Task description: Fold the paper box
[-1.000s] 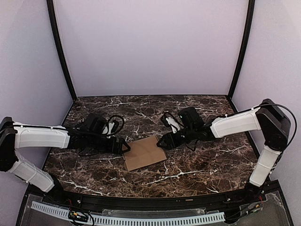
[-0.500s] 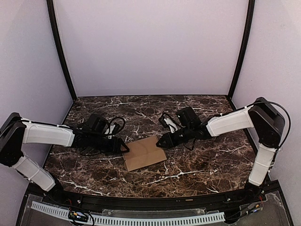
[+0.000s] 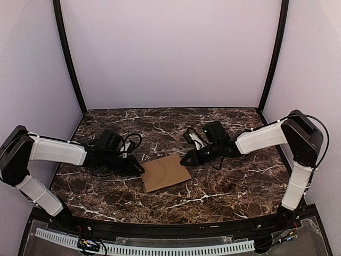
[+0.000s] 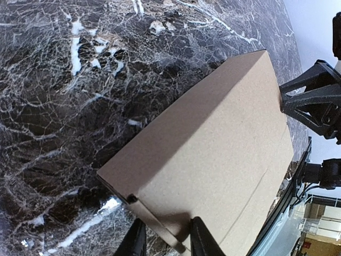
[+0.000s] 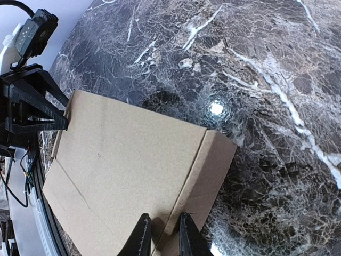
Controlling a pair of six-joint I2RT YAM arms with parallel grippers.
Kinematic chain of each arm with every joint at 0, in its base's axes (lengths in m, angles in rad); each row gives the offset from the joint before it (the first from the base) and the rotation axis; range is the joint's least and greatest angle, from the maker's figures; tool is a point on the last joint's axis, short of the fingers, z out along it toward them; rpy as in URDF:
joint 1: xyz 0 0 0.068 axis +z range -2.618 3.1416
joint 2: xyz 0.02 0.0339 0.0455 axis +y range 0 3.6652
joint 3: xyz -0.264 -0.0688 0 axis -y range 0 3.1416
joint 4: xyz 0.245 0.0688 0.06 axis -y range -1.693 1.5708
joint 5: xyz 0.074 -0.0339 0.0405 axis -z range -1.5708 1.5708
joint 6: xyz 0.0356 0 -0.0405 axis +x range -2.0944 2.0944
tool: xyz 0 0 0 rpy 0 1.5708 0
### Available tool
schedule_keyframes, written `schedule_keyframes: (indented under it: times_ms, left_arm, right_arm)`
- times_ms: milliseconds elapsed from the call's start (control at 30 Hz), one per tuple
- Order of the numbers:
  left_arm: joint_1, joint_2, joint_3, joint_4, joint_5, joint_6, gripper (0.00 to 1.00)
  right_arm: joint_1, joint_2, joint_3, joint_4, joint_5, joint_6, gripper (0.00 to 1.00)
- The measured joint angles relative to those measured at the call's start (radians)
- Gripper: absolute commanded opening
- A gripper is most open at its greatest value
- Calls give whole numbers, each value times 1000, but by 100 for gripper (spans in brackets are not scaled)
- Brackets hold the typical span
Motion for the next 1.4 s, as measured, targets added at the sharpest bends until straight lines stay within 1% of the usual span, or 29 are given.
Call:
schedule_keyframes:
  times_ms: [200,433,600,700,933,1100,1167,1267,1400]
  left_arm:
    - [3,6,0,20,35,-23,21]
    - [-14,7,0,29,79,-59,21]
    - [-55,9,1,29,95,-67,21]
    - [-78,19,13,28,109,-67,22]
    - [-98,55,100,22,145,-40,24]
    - [-101,66,166,9,148,-6,25]
    - [-101,74,183,1,148,5,26]
    - [-101,91,193,-10,147,19,31]
    - [-101,103,200,-42,138,39,39]
  right_arm:
    - [-2,-47,-56,7,-4,15,17]
    - [1,-142,-119,1,7,29,16]
    - [18,-228,-169,-27,54,37,16]
    - [36,-288,-197,-72,109,38,17]
    - [73,-448,-275,-203,227,50,25]
    - [106,-569,-299,-300,298,48,33]
    - [115,-616,-299,-325,327,40,39]
    - [120,-664,-297,-355,368,22,41]
    - [123,-668,-285,-397,406,4,42]
